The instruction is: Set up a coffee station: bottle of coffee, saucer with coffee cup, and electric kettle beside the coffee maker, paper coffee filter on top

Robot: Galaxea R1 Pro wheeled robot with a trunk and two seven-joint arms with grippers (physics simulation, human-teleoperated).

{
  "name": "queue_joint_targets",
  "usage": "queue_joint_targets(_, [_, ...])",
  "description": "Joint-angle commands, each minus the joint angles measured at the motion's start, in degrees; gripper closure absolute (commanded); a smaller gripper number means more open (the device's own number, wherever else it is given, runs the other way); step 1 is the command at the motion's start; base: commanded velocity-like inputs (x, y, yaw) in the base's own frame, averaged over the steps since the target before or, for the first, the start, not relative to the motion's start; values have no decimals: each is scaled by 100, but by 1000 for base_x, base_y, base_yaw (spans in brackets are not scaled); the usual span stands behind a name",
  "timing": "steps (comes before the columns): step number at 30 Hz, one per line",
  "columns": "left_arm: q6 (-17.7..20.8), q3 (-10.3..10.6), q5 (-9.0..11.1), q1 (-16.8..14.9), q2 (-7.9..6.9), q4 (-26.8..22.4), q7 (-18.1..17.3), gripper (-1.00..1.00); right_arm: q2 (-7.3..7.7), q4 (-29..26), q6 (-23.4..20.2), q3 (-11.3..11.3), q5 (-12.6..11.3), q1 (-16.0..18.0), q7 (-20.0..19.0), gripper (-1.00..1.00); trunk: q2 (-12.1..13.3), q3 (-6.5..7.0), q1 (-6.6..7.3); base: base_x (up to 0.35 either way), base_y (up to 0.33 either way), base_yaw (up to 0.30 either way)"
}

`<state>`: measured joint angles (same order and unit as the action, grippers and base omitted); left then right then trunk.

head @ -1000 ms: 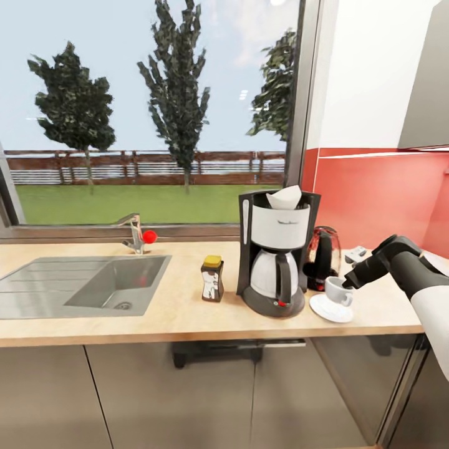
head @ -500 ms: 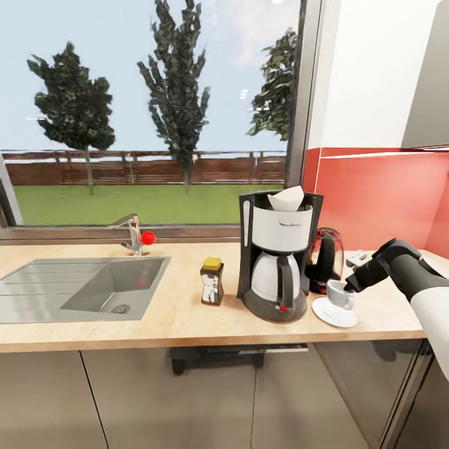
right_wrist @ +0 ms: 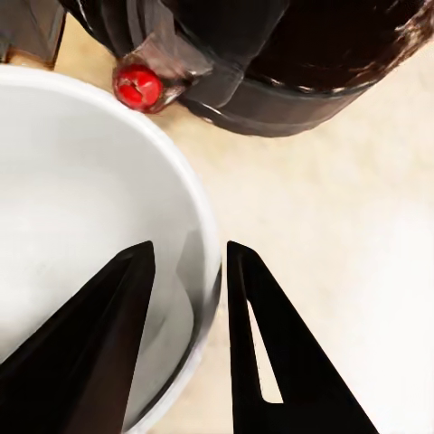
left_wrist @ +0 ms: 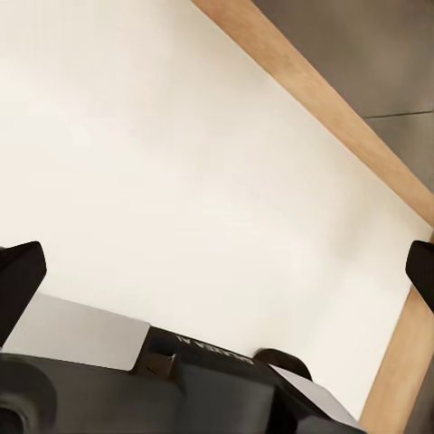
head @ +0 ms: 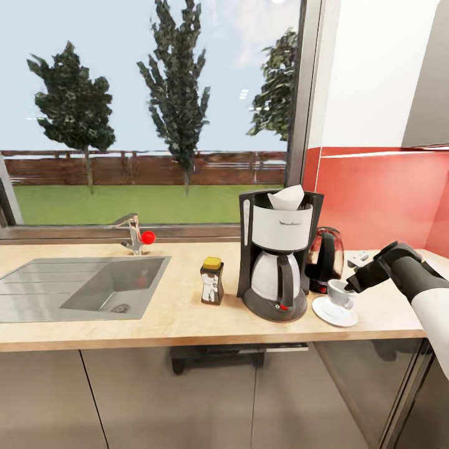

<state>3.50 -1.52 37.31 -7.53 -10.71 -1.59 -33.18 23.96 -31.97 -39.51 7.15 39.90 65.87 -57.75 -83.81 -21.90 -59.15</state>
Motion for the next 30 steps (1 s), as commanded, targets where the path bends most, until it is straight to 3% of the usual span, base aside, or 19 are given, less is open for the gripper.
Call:
queue_joint_targets(1, [37, -15, 22, -3, -1, -2, -22, -100, 9, 3, -8, 19, -33, 5, -37, 100, -46, -26, -23, 0, 0, 0])
queue_joint_targets(11, [-97, -15, 22, -3, -1, 0, -21, -100, 18, 27, 14, -90, -148, 5, -13, 100, -447, -205, -242, 0, 0, 0])
queue_joint_targets(30, [-104, -15, 22, -3, -1, 0, -16, -100, 21, 24, 14, -244, -151, 5, 241, 100, -447, -205, -242, 16, -12, 0])
